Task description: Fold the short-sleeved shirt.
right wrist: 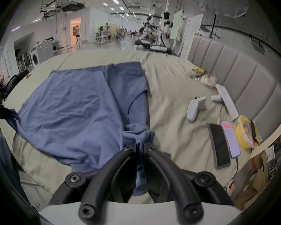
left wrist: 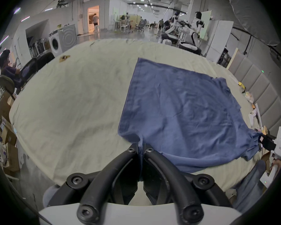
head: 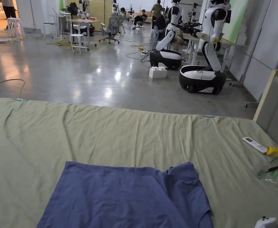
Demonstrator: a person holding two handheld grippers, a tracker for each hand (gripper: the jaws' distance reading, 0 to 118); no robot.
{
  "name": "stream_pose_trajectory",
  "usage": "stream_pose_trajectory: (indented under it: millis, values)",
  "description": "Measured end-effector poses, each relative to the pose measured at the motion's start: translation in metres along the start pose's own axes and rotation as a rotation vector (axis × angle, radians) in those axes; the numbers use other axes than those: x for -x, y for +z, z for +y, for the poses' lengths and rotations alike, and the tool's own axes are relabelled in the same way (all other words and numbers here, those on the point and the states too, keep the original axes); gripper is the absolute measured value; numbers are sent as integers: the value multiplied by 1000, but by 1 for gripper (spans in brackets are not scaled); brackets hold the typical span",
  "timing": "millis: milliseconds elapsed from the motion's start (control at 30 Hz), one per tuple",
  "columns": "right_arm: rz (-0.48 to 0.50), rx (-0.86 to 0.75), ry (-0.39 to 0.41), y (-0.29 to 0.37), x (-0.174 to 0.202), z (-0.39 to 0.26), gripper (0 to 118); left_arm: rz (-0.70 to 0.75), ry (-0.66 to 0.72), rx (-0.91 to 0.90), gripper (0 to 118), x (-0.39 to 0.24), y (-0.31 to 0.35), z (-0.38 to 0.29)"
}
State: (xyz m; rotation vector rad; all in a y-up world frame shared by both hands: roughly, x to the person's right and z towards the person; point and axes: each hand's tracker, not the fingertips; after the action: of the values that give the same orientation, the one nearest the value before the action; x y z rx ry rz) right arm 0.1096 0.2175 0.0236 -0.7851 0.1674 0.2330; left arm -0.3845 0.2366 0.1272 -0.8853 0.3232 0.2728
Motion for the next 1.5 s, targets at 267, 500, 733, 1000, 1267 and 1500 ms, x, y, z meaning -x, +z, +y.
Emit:
stream_pose_trajectory:
  millis: [267,500,733,1000,1267,1500]
  values:
    - [-57,-116,-24,22,20,23,83,5,9,-61,61,-11,-1,8]
    - [-35,-422,-67,51,39,78,85,-38,-13,-336,61,-39,37,47]
    - [-66,-711,-75,74,68,112,47,-6,-87,-672,49,-73,85,66]
    - [-33,-813,-69,78,82,121,1,38,-120,-846,3,-90,111,61]
    - [-7,-756,-27,58,84,120,1,-38,-97,-629,2,-65,57,75]
    - [15,-657,-7,17,80,116,1,-62,-42,-337,2,-27,-54,127]
